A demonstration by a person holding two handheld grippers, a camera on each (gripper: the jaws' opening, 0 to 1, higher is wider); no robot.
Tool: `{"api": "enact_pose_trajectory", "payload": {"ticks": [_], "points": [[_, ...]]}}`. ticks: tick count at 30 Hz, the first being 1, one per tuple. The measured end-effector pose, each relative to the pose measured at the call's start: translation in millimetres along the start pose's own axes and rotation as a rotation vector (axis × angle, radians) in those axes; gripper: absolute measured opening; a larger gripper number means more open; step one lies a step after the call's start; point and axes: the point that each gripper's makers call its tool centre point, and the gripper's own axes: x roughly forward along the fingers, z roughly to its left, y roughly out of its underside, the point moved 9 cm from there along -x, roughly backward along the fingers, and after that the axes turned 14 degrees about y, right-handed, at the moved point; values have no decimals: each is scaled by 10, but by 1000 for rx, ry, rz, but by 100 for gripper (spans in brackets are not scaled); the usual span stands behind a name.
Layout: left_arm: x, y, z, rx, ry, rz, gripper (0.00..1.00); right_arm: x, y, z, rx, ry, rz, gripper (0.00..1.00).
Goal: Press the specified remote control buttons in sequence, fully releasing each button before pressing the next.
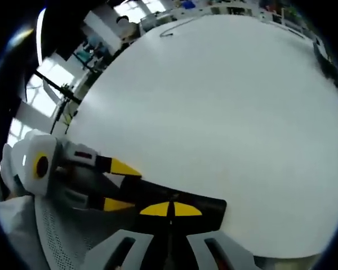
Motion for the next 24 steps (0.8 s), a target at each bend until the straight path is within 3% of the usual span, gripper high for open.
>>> {"api": "enact_pose_trajectory", "payload": {"ticks": [24], "points": [[12, 14, -13, 4, -3, 0, 25, 35, 40, -17, 6, 12, 6, 0]]}}
